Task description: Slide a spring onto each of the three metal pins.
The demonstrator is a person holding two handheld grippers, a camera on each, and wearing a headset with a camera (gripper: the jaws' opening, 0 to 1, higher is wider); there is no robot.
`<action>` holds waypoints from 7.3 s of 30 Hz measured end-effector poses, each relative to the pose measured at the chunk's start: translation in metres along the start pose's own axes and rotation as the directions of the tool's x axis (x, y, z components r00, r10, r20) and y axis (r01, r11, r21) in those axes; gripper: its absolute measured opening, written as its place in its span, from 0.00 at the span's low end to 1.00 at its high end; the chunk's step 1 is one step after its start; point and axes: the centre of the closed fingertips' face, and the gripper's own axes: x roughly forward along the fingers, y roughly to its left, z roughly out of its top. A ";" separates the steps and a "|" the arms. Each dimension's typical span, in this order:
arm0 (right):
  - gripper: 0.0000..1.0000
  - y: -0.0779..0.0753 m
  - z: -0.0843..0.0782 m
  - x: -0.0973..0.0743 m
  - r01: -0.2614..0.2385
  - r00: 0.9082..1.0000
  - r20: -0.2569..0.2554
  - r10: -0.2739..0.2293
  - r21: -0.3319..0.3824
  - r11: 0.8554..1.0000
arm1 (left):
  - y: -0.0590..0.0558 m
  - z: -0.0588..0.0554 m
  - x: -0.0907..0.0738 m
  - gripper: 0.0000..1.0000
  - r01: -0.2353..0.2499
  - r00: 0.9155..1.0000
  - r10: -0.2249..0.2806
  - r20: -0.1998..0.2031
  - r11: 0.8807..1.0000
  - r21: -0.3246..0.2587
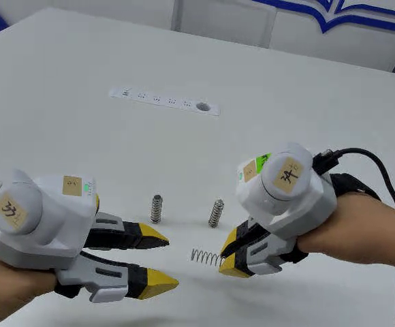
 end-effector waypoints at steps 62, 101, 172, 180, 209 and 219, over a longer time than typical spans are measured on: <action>0.12 0.018 0.050 -0.013 -0.033 0.996 0.080 0.048 -0.173 0.984 | -0.012 0.021 -0.009 0.11 0.060 0.993 -0.060 0.098 0.998 0.001; 0.12 0.017 0.065 -0.027 -0.028 0.996 0.077 0.045 -0.211 0.977 | -0.007 0.014 -0.009 0.23 0.022 0.997 -0.022 0.073 1.000 0.001; 0.12 -0.101 -0.085 -0.072 0.131 0.969 -0.220 -0.114 0.066 0.989 | 0.009 -0.008 -0.024 0.36 -0.063 0.996 0.068 0.063 0.995 -0.074; 0.12 -0.101 -0.093 -0.064 0.130 0.965 -0.237 -0.109 0.071 0.989 | 0.010 -0.008 -0.024 0.36 -0.067 0.996 0.071 0.060 0.995 -0.074; 0.12 -0.116 -0.113 -0.028 0.154 0.962 -0.250 -0.111 0.157 0.975 | 0.011 -0.007 -0.026 0.36 -0.074 0.995 0.079 0.059 0.995 -0.072; 0.13 -0.116 -0.115 -0.025 0.167 0.960 -0.254 -0.122 0.164 0.972 | 0.012 -0.009 -0.027 0.36 -0.081 0.995 0.086 0.059 0.994 -0.079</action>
